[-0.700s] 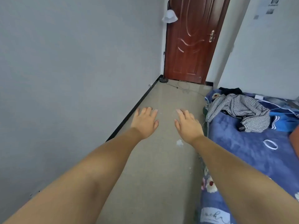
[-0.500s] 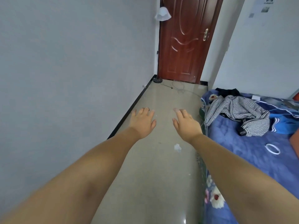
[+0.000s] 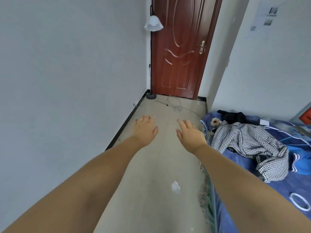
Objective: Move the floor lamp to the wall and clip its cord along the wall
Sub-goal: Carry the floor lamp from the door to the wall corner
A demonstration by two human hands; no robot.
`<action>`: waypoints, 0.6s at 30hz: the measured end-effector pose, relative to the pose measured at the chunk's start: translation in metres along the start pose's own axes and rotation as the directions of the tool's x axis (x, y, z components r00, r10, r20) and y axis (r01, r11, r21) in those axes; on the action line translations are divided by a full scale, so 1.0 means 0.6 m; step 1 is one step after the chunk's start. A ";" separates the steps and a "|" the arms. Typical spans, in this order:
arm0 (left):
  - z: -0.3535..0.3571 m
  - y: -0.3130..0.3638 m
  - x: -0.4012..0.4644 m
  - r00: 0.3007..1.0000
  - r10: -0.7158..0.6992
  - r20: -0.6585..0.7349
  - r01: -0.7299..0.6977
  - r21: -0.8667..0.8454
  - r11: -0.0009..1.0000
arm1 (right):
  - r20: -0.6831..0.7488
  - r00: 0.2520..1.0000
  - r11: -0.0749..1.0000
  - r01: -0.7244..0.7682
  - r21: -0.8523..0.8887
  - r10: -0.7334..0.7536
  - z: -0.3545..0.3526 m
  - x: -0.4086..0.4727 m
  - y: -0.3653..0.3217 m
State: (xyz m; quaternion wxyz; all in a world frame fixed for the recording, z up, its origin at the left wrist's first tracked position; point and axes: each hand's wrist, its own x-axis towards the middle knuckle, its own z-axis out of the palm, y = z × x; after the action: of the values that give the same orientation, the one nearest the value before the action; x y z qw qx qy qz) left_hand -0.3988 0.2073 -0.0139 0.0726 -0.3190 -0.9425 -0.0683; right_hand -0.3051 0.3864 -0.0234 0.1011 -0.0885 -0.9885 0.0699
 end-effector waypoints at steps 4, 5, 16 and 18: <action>0.016 0.000 0.184 0.998 -0.066 -0.010 0.066 -0.015 0.998 | 0.041 0.999 1.000 0.011 -0.029 -0.009 -0.004 0.168 0.106; 0.018 -0.002 0.226 0.997 -0.071 -0.018 0.071 -0.020 0.997 | 0.037 0.999 1.000 -0.009 -0.024 0.010 -0.006 0.209 0.129; 0.094 -0.110 0.690 0.991 -0.121 -0.064 0.118 -0.037 0.992 | 0.000 1.000 1.000 0.021 -0.002 -0.021 0.065 0.682 0.259; 0.105 -0.135 0.793 0.992 -0.106 -0.073 0.103 -0.043 0.994 | -0.008 1.000 1.000 0.025 0.000 -0.025 0.071 0.780 0.282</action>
State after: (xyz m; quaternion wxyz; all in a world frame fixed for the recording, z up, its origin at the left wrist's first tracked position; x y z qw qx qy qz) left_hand -0.8283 0.4360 0.0036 0.0983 -0.2679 -0.9529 -0.1026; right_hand -0.7380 0.6344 -0.0034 0.1060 -0.0762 -0.9891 0.0681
